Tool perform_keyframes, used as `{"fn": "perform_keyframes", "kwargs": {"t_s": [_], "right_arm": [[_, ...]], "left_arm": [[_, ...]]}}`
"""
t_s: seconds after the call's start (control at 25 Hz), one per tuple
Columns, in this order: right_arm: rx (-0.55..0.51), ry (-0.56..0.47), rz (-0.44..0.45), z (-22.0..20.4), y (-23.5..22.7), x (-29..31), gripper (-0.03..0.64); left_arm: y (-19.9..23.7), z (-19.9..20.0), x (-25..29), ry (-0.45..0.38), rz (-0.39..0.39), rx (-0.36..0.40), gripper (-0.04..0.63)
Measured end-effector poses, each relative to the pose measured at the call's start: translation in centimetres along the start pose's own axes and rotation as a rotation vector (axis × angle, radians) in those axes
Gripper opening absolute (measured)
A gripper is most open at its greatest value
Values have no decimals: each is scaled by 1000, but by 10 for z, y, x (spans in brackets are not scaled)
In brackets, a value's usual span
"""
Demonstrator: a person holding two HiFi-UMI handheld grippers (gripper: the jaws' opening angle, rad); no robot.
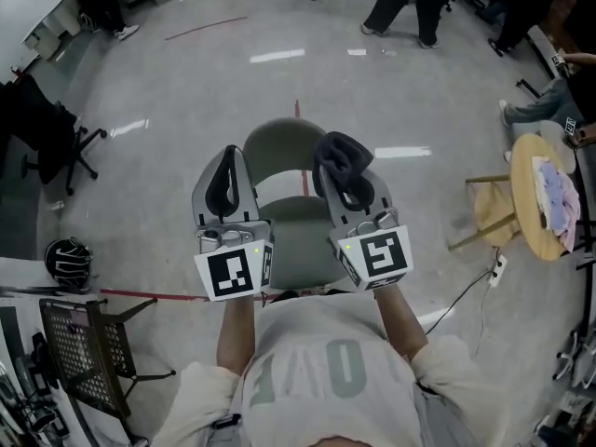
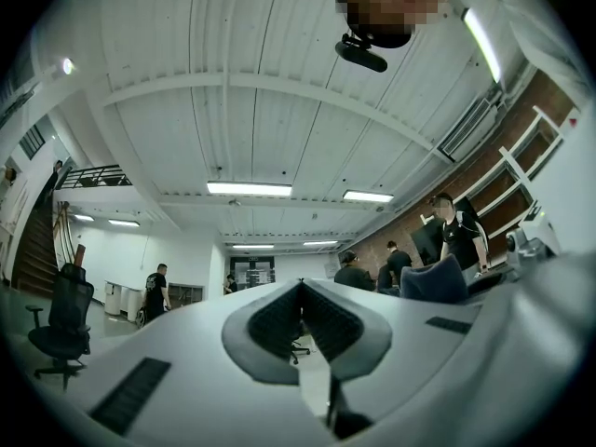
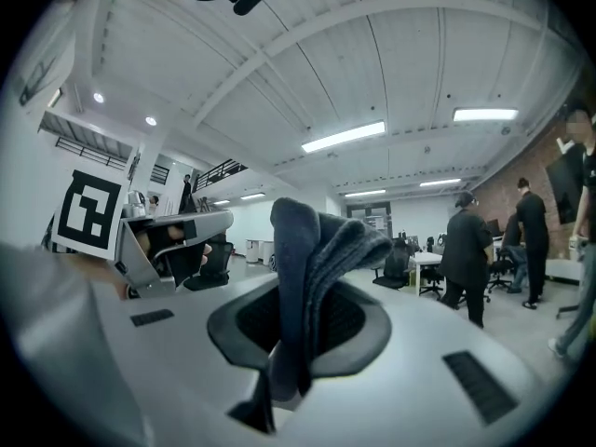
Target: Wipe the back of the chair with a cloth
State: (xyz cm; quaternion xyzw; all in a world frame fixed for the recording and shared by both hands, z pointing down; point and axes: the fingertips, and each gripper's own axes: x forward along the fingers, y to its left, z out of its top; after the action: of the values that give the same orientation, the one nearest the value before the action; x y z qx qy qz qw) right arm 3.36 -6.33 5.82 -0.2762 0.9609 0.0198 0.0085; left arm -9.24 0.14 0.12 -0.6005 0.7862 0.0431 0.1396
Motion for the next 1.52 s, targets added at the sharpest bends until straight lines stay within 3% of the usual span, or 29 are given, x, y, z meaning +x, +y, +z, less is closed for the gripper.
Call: {"fn": "perform_keyframes", "kwargs": {"t_s": [0.44, 0.84, 1.0, 1.24, 1.52], "right_arm": [[33, 4, -47, -8, -6, 23, 54], [72, 2, -7, -18, 3, 68, 55], [56, 37, 5, -52, 7, 87, 55], [82, 103, 27, -137, 22, 116, 55], [92, 132, 14, -218, 14, 126, 54]], "left_arm": [[4, -16, 18, 19, -46, -14, 15], [29, -42, 34, 49, -52, -13, 15], [38, -84, 36, 107, -48, -28, 15], [39, -176, 35, 134, -75, -23, 15], [11, -261, 28, 156, -88, -48, 15]]}}
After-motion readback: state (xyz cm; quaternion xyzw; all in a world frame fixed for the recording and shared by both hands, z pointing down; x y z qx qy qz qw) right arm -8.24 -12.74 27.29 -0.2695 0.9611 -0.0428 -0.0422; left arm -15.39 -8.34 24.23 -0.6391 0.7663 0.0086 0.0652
